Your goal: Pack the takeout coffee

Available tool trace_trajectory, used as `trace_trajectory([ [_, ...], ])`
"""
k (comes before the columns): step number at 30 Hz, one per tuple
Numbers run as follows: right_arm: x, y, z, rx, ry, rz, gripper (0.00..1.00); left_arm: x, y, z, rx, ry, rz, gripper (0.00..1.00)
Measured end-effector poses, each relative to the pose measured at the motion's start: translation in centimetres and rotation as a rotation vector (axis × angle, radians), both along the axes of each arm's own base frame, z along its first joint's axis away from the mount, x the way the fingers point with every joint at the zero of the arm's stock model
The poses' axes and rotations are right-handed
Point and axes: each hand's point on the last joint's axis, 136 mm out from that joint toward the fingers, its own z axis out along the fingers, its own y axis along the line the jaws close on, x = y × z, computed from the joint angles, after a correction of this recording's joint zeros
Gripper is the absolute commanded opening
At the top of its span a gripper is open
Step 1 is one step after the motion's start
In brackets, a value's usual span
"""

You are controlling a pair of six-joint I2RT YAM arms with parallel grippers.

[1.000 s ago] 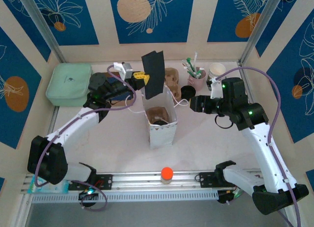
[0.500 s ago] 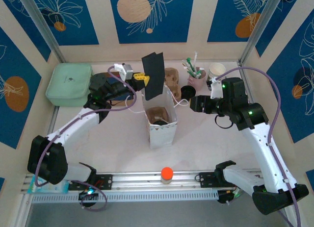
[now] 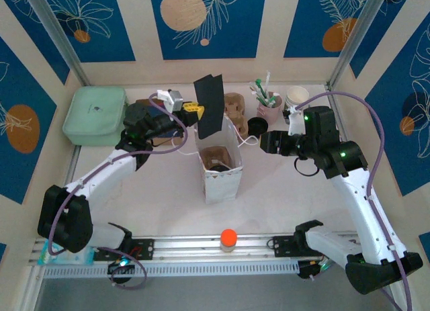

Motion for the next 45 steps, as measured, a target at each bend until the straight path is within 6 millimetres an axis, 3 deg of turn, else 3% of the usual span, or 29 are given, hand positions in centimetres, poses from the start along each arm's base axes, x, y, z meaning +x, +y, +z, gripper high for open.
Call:
trace_trajectory([
  [21, 0.0, 0.0, -0.5, -0.003, 0.009, 0.000, 0.65, 0.8, 0.4, -1.2, 0.013, 0.035, 0.051, 0.18],
  [45, 0.0, 0.0, -0.5, -0.003, 0.008, 0.000, 0.65, 1.3, 0.6, -1.7, 0.023, 0.045, 0.085, 0.24],
])
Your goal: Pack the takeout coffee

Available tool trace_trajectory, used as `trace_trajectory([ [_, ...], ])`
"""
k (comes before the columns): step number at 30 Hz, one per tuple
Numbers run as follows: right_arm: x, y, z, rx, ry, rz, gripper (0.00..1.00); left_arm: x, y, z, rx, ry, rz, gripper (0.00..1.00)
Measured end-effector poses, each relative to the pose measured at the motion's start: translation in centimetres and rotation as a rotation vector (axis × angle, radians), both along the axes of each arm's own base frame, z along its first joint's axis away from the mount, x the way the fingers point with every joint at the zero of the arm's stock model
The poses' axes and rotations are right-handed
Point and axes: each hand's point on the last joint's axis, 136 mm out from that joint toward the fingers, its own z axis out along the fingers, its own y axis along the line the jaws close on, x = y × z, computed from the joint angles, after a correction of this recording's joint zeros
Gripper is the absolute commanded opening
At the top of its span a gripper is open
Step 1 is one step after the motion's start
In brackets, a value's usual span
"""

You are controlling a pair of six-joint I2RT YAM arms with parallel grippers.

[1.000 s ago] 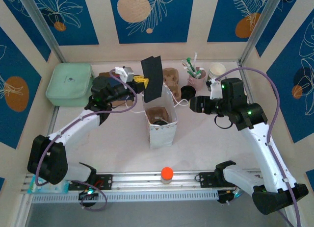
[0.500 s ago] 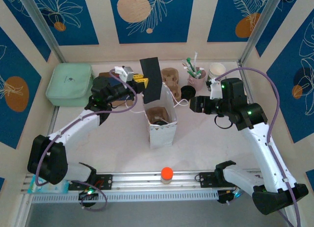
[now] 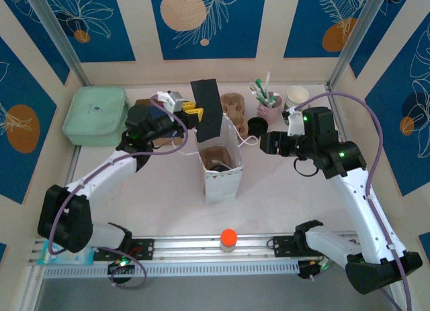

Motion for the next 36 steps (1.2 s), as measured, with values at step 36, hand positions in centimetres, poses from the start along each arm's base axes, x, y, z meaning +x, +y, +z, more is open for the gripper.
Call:
trace_trajectory([
  [36, 0.0, 0.0, 0.0, 0.000, 0.000, 0.000, 0.65, -0.9, 0.3, -1.3, 0.055, 0.004, 0.009, 0.40],
])
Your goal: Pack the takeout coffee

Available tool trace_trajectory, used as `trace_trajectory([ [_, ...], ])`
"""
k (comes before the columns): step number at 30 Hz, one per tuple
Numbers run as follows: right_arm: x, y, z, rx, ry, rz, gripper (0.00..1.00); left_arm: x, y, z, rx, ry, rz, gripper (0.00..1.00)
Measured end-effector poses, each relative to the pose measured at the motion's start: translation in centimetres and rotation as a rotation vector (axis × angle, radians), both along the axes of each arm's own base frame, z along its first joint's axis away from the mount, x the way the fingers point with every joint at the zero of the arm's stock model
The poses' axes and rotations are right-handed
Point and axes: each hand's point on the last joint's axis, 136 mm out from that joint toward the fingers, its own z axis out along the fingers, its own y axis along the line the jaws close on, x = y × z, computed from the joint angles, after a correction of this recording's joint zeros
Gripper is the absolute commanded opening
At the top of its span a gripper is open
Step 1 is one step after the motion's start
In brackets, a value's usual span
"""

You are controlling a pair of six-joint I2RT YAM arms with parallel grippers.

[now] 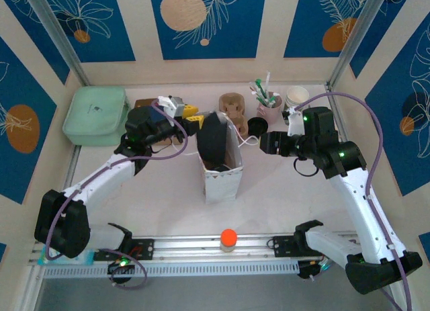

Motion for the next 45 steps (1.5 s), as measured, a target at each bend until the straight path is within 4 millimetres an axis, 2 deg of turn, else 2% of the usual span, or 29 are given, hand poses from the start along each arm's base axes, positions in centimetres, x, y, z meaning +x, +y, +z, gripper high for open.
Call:
trace_trajectory([
  [10, 0.0, 0.0, 0.0, 0.000, 0.000, 0.000, 0.65, 0.1, 0.1, 0.0, 0.003, -0.005, 0.009, 0.41],
  [15, 0.0, 0.1, 0.0, 0.008, 0.006, -0.003, 0.74, 0.1, 0.2, -0.1, 0.009, 0.005, 0.020, 0.54],
  [24, -0.2, 0.3, 0.0, 0.012, 0.008, 0.007, 0.81, -0.2, 0.5, 0.6, -0.003, 0.002, 0.034, 0.72],
  [28, -0.2, 0.4, 0.0, 0.015, 0.010, 0.011, 0.91, -0.2, 0.7, 0.5, -0.003, 0.027, 0.044, 0.80],
  [29, -0.3, 0.5, 0.0, 0.017, 0.012, 0.013, 0.94, -0.2, 0.7, 0.4, -0.002, 0.035, 0.047, 0.87],
  [33, -0.3, 0.6, 0.0, 0.015, 0.010, 0.020, 0.98, -0.2, 0.9, 0.4, 0.000, 0.051, 0.062, 0.95],
  [45, -0.4, 0.8, 0.0, 0.012, 0.009, 0.027, 1.00, -1.2, 2.9, 3.2, -0.017, -0.001, 0.152, 0.99],
])
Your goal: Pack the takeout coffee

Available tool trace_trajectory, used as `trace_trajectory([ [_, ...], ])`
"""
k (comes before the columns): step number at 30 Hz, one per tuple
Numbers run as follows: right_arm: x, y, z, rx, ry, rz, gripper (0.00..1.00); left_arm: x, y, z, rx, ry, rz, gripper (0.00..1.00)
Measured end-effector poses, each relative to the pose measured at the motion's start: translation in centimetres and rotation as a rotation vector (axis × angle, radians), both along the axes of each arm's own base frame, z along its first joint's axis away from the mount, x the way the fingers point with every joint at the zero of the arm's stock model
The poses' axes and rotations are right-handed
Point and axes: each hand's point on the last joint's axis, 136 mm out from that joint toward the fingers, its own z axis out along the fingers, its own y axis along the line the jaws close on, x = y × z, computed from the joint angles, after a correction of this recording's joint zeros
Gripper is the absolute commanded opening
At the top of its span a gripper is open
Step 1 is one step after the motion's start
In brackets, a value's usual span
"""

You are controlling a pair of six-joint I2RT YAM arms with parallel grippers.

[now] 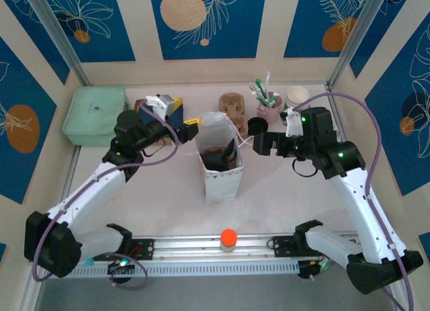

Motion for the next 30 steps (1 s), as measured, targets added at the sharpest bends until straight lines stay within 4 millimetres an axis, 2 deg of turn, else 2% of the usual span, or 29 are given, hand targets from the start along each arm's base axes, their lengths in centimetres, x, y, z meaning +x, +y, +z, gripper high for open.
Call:
trace_trajectory([
  [7, 0.1, -0.1, 0.0, -0.005, -0.002, -0.006, 1.00, -0.9, 1.3, 1.3, 0.004, -0.025, 0.050, 1.00],
  [16, 0.4, -0.3, 0.2, -0.018, -0.019, -0.019, 1.00, -1.7, 3.4, 1.5, 0.023, 0.006, 0.148, 1.00],
  [30, 1.6, -1.2, 3.1, -0.055, -0.136, -0.068, 0.99, -2.5, 7.5, 1.4, 0.115, -0.013, 0.348, 1.00],
])
